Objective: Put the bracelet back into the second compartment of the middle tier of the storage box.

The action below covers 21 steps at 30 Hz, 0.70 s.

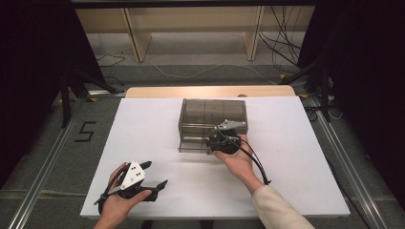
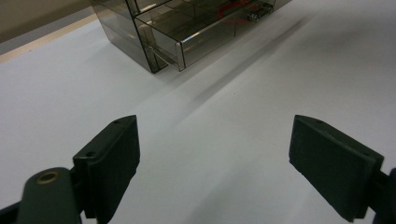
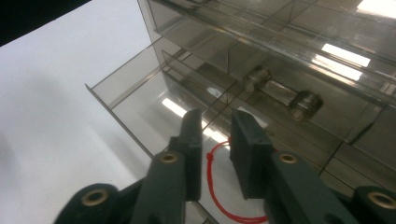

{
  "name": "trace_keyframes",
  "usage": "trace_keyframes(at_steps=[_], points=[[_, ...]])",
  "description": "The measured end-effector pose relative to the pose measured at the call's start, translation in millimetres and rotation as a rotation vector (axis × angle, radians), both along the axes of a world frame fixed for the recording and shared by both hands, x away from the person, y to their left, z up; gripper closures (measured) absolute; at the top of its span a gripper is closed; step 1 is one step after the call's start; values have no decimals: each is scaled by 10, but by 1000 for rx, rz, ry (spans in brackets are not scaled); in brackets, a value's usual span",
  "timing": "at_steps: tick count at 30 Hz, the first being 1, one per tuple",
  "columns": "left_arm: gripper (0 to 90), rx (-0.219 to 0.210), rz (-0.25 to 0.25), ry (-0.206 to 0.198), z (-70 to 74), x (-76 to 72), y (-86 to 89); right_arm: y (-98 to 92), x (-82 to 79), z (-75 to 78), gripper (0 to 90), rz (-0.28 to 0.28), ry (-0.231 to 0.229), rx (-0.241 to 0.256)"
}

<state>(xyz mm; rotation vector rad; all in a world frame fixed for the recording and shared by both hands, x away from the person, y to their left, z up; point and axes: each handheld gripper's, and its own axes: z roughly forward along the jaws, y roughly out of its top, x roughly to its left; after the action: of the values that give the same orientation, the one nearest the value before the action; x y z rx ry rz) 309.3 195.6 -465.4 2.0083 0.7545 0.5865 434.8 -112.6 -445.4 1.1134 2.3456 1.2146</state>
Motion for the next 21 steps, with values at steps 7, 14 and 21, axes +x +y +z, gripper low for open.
trace_keyframes(at_steps=[7, 14, 21], points=[[163, -3, 3, 0, 0, -6, 1, -46, -36, 46, 644, 0, 1, 11], [164, -3, 1, 2, -6, -18, -3, -270, -214, 141, 441, 18, -11, 21], [164, -5, -7, 10, -15, -28, -10, -674, -480, 152, 299, 26, -11, 27]])
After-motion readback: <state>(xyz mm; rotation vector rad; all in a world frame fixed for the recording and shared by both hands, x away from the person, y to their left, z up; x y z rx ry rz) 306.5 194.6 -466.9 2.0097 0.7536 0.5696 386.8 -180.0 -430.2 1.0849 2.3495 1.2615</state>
